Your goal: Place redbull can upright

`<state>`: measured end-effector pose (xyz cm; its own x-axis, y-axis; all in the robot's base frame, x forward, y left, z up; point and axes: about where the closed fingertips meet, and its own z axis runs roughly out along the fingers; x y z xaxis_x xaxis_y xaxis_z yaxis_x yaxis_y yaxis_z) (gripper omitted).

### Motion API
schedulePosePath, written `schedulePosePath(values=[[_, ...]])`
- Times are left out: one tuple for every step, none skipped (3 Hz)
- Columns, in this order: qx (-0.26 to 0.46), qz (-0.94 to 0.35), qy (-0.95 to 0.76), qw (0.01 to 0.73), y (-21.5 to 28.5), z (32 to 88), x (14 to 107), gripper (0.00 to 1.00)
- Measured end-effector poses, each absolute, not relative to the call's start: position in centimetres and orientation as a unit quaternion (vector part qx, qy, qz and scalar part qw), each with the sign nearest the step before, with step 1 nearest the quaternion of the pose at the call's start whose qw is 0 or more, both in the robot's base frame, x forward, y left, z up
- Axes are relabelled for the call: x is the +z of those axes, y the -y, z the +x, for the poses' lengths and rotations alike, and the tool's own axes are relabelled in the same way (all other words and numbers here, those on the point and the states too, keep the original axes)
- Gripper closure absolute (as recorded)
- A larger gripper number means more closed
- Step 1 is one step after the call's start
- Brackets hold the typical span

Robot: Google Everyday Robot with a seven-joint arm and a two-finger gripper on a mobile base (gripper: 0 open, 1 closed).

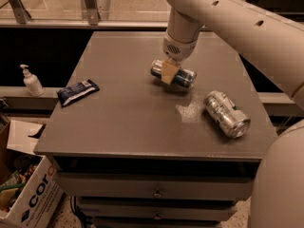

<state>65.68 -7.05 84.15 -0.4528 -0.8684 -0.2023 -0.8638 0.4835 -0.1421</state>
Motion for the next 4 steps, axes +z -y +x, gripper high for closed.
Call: schedulePosePath(values=[[0.046, -0.515, -0.841, 0.156, 5.9, 65.5, 86.3, 1.00], [0.134, -0.529, -0.814, 0.198, 3.5, 65.0, 88.8, 1.00], [0.150, -0.530, -0.810, 0.202, 2.6, 64.8, 89.1, 1.00], [0.149, -0.527, -0.812, 0.201, 2.7, 64.3, 88.8, 1.00]])
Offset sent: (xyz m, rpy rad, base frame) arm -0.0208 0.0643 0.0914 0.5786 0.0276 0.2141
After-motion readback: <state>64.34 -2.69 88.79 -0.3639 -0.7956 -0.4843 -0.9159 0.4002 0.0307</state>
